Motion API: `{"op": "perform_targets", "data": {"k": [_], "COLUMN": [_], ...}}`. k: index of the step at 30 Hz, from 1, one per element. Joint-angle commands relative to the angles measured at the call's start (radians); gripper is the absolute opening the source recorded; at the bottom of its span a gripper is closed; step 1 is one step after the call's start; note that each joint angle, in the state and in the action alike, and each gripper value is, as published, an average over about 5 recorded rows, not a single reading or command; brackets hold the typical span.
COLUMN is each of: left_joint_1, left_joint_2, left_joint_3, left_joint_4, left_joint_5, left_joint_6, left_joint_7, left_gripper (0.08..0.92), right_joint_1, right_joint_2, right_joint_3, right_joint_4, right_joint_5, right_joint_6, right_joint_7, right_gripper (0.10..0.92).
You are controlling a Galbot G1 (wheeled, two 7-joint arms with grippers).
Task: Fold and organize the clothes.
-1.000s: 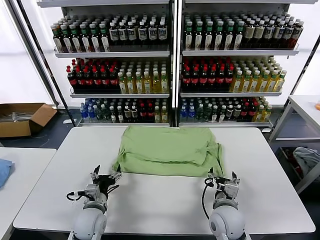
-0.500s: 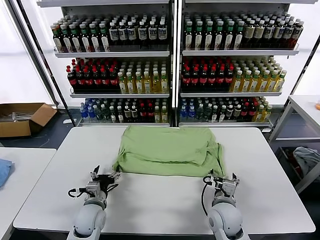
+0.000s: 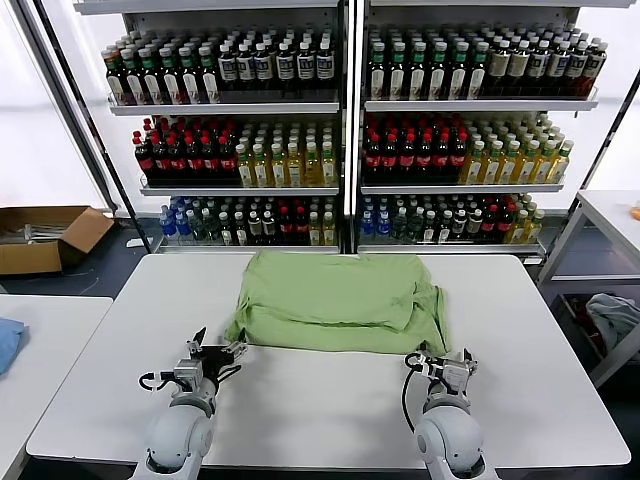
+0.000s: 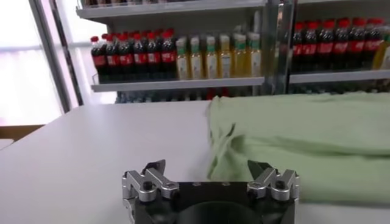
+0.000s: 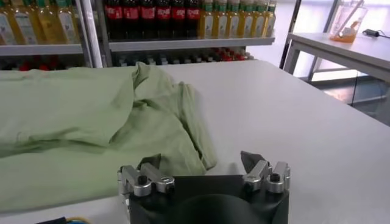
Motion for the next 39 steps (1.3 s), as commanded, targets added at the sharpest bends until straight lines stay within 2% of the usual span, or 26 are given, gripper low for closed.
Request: {"op": "perform_targets", "data": {"k": [1, 9, 16, 22, 31, 35, 39], "left_joint_1": [-0.038, -0.079, -0.098, -0.097, -0.058, -0.031, 0.016], "left_joint_2": [0.024, 0.059, 0.072, 0.066, 0.070, 0.075, 0.084], "left_joint_3": [0.012, 0.021, 0.014, 0.015, 0.029, 0.031, 0.029], "left_joint_4": [-0.031, 0.043, 0.098, 0.117, 0.089, 0.052, -0.019], "left_joint_5": [-0.096, -0.116, -0.114, -0.105, -0.079, -0.077, -0.079], "left_joint_6": [0.102, 0.179, 0.180, 0.177, 0.178, 0.177, 0.174], "left_joint_7": [0.038, 0.054, 0.050, 0.050, 0.066, 0.069, 0.068], "left_gripper": [0.823, 0.823, 0.800, 0.643, 0.383, 0.271, 0.153], "right_joint_1": [0.004, 0.014, 0.015, 0.015, -0.007, -0.027, -0.056], "right_joint_2": [-0.002, -0.004, 0.002, 0.004, -0.001, -0.003, -0.001], "right_joint_3": [-0.001, 0.000, 0.002, 0.002, 0.003, -0.007, -0.020], "right_joint_4": [-0.004, -0.020, -0.036, -0.059, -0.060, -0.014, 0.058], "right_joint_5": [-0.001, 0.002, 0.003, 0.005, 0.008, 0.001, -0.016], "right_joint_6": [-0.004, -0.014, -0.013, -0.010, -0.007, -0.010, -0.012], "right_joint_7": [0.000, -0.003, -0.005, -0.011, -0.025, -0.024, -0.023], "right_gripper": [0.814, 0.794, 0.708, 0.617, 0.366, 0.244, 0.158]}}
